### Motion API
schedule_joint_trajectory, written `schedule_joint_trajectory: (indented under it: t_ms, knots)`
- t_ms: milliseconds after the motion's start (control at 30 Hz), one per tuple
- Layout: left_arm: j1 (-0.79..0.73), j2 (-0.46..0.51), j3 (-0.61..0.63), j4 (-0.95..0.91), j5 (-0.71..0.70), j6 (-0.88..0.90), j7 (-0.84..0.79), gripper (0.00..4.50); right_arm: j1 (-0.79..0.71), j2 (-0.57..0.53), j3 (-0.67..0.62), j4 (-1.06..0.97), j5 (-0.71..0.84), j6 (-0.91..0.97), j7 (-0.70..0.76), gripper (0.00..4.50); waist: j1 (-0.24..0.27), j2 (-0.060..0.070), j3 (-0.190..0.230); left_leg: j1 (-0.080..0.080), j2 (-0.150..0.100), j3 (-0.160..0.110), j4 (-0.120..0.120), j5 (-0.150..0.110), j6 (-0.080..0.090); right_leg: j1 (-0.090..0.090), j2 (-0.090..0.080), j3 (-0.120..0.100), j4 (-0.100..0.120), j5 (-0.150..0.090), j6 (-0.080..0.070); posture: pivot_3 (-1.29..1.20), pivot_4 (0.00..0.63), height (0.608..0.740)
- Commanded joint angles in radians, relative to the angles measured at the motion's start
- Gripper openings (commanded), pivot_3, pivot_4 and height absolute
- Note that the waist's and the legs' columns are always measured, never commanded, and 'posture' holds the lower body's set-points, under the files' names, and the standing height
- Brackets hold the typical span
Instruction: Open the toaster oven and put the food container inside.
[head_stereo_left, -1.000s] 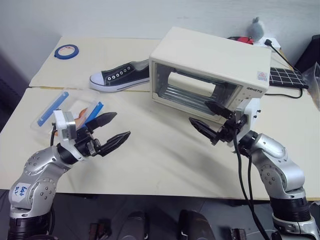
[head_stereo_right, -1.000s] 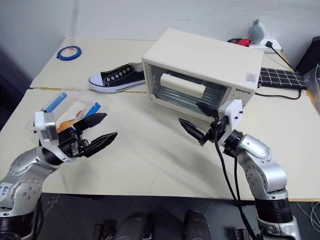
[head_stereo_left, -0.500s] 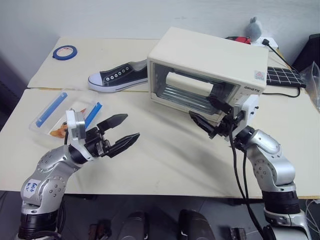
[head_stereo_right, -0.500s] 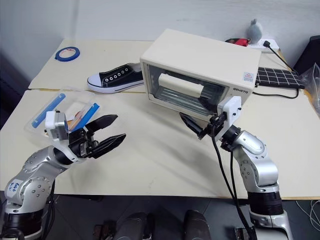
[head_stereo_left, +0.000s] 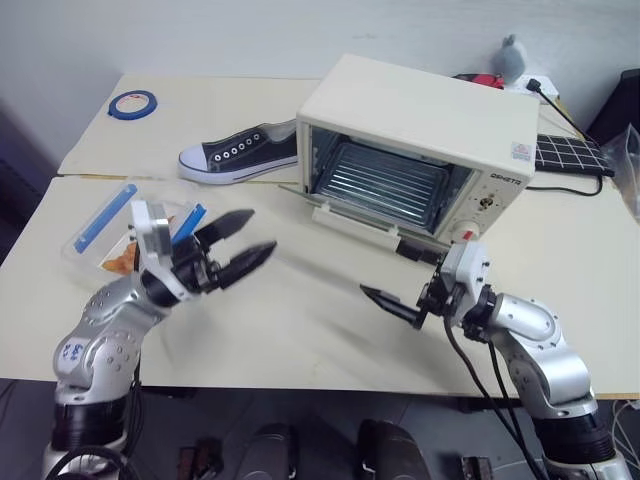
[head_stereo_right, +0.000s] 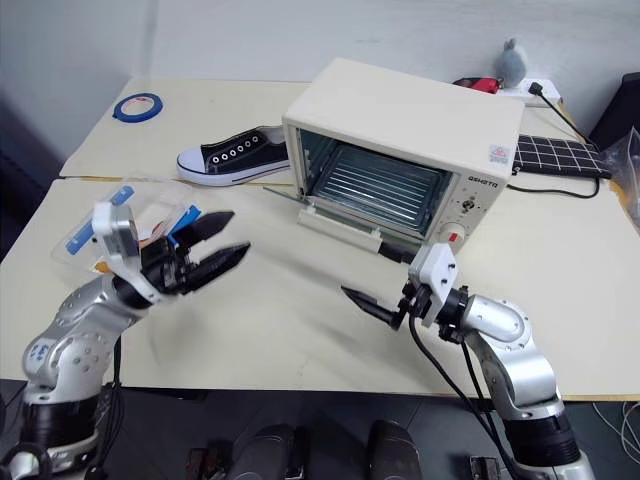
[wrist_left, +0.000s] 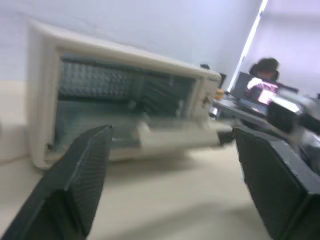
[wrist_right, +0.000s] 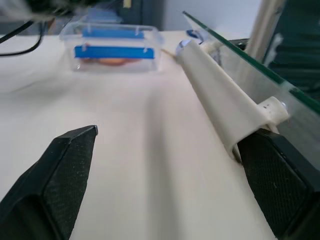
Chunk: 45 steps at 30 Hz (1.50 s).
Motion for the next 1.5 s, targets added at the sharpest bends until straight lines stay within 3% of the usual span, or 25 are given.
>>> schedule_joint_trajectory:
  t_ms: [33, 333, 567, 767, 1000, 1167, 1333, 1500]
  knots:
    - [-0.118, -0.030, -0.014, 0.132, 0.069, -0.086, -0.017, 2.74, -0.009, -0.003, 0.000, -0.019, -0.010, -0.035, 0.016, 4.50, 0.000, 0.000, 0.000, 0.000, 0.000, 0.000, 0.000, 0.000, 0.000, 0.000, 0.000, 0.000, 0.000, 0.000, 0.000, 0.00, 0.150, 0.740]
    - [-0.457, -0.134, -0.066, 0.670, 0.292, -0.363, -0.060, 0.04, -0.021, 0.005, 0.006, -0.010, -0.038, -0.050, 0.002, 4.50, -0.002, -0.002, 0.000, -0.001, -0.002, 0.002, -0.001, 0.000, -0.001, 0.000, 0.004, 0.000, -0.003, 0.000, 0.000, 0.00, 0.150, 0.740]
    - [-0.495, -0.157, -0.134, 0.823, 0.390, -0.410, -0.167, 0.04, 0.009, -0.008, -0.015, -0.035, -0.049, -0.054, -0.021, 4.50, -0.002, -0.005, 0.002, -0.001, -0.001, 0.006, -0.001, 0.000, -0.001, 0.000, 0.005, 0.000, -0.003, 0.000, 0.000, 0.00, 0.150, 0.740]
    - [-0.451, -0.151, -0.153, 0.810, 0.397, -0.382, -0.278, 0.04, 0.112, -0.028, -0.073, -0.105, -0.078, -0.071, -0.079, 4.50, 0.004, -0.006, 0.003, -0.002, 0.000, 0.008, 0.000, 0.000, -0.001, 0.000, 0.005, -0.001, -0.003, 0.000, 0.000, 0.00, 0.150, 0.740]
    - [-0.434, -0.129, -0.185, 0.827, 0.448, -0.382, -0.339, 0.04, 0.508, -0.030, -0.213, -0.238, -0.125, -0.170, -0.111, 4.50, 0.015, -0.007, 0.003, -0.003, -0.002, 0.008, 0.000, 0.000, -0.001, 0.000, 0.004, -0.001, -0.004, 0.000, 0.001, 0.00, 0.150, 0.740]
    - [-0.435, -0.120, -0.229, 0.857, 0.507, -0.421, -0.375, 0.04, 0.679, -0.030, -0.331, -0.226, -0.124, -0.250, -0.110, 4.50, 0.004, -0.007, 0.003, 0.000, -0.001, 0.010, 0.001, 0.000, -0.001, 0.000, 0.005, 0.001, -0.002, 0.002, 0.001, 0.00, 0.150, 0.740]
    - [-0.400, -0.108, -0.283, 0.833, 0.597, -0.453, -0.341, 0.04, 0.678, -0.055, -0.402, -0.224, -0.069, -0.221, -0.104, 4.50, -0.002, -0.007, 0.003, 0.003, 0.001, 0.009, -0.001, 0.000, -0.001, 0.000, 0.006, 0.006, -0.002, 0.002, 0.000, 0.00, 0.150, 0.740]
    - [-0.326, -0.090, -0.299, 0.723, 0.635, -0.434, -0.287, 0.04, 0.611, -0.083, -0.384, -0.220, -0.008, -0.165, -0.079, 4.50, 0.000, -0.007, 0.002, 0.003, 0.003, 0.007, -0.001, 0.000, -0.001, -0.001, 0.006, 0.007, -0.002, 0.002, 0.000, 0.00, 0.150, 0.740]
